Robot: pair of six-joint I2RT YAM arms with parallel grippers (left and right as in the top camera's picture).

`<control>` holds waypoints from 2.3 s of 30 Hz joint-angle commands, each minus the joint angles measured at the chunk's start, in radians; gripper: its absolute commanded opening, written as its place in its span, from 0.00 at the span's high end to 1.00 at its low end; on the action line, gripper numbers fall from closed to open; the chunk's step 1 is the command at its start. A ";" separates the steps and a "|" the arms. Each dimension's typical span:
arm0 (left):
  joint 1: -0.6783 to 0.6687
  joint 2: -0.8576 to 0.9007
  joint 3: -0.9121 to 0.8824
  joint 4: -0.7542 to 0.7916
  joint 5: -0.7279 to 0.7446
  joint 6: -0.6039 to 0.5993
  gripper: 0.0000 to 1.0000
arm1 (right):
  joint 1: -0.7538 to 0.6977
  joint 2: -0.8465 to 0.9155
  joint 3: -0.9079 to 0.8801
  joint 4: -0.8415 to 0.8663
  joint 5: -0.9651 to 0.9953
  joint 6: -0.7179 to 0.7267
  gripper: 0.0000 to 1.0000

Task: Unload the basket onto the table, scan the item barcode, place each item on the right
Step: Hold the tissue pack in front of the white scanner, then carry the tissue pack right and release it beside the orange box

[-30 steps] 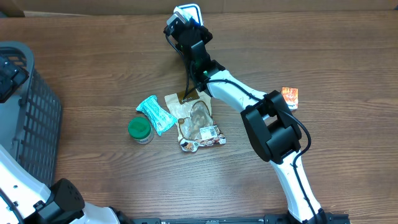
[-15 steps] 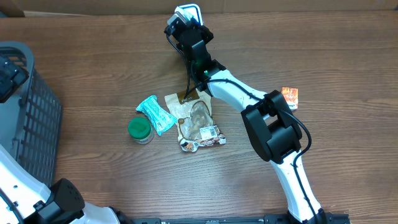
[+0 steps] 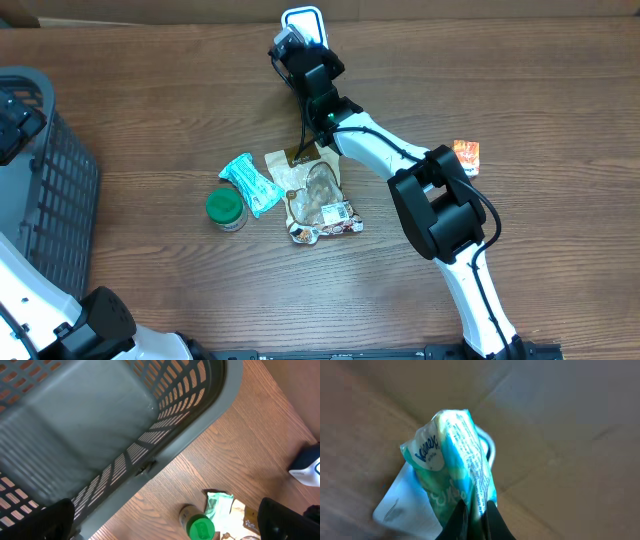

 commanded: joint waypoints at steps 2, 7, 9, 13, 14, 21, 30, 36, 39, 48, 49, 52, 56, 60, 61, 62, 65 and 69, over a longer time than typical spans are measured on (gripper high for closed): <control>-0.007 -0.002 -0.001 -0.002 0.006 0.015 0.00 | -0.003 -0.147 0.017 -0.133 -0.094 0.203 0.96; -0.007 -0.002 -0.001 -0.002 0.006 0.015 0.01 | -0.018 -0.283 0.017 -0.412 -0.263 0.445 0.96; -0.007 -0.002 -0.001 -0.002 0.006 0.015 0.00 | -0.024 -0.346 0.017 -0.565 -0.270 0.597 0.96; -0.007 -0.002 -0.001 -0.002 0.006 0.015 0.01 | -0.043 -0.456 0.017 -0.887 -0.270 0.804 0.96; -0.007 -0.002 -0.001 -0.002 0.006 0.015 0.00 | -0.054 -0.480 0.017 -0.974 -0.269 0.840 0.96; -0.007 -0.002 -0.001 -0.002 0.006 0.015 0.01 | -0.245 -0.523 -0.005 -1.389 -0.273 1.128 0.96; -0.007 -0.002 -0.001 -0.002 0.006 0.015 0.00 | -0.542 -0.523 -0.226 -1.343 -0.428 1.113 0.96; -0.007 -0.002 -0.001 -0.002 0.006 0.015 0.00 | -0.639 -0.523 -0.355 -1.217 -0.587 1.035 0.96; -0.007 -0.002 -0.001 -0.002 0.006 0.015 0.00 | -0.663 -0.523 -0.399 -1.197 -0.587 1.035 0.82; -0.007 -0.002 -0.001 -0.002 0.006 0.015 0.00 | -0.678 -0.525 -0.398 -1.215 -0.591 0.978 0.43; -0.007 -0.002 -0.001 -0.002 0.006 0.015 0.00 | -0.676 -0.525 -0.385 -1.225 -0.600 0.957 0.43; -0.007 -0.002 -0.001 -0.002 0.006 0.015 0.01 | -0.666 -0.526 -0.330 -1.266 -0.634 0.892 0.47; -0.007 -0.002 -0.001 -0.002 0.006 0.015 0.01 | -0.619 -0.526 -0.283 -1.278 -0.688 0.767 0.69; -0.007 -0.002 -0.001 -0.002 0.006 0.015 0.00 | -0.559 -0.523 -0.292 -1.234 -0.680 0.751 0.92; -0.007 -0.002 -0.001 -0.002 0.006 0.015 0.01 | -0.546 -0.521 -0.298 -1.221 -0.672 0.750 0.96; -0.007 -0.002 -0.001 -0.002 0.006 0.015 0.01 | -0.534 -0.520 -0.305 -1.205 -0.666 0.750 0.96; -0.007 -0.002 -0.001 -0.002 0.006 0.015 0.01 | -0.505 -0.505 -0.342 -1.152 -0.633 0.751 0.96; -0.007 -0.002 -0.001 -0.002 0.006 0.015 0.00 | -0.501 -0.461 -0.372 -1.099 -0.627 0.739 0.96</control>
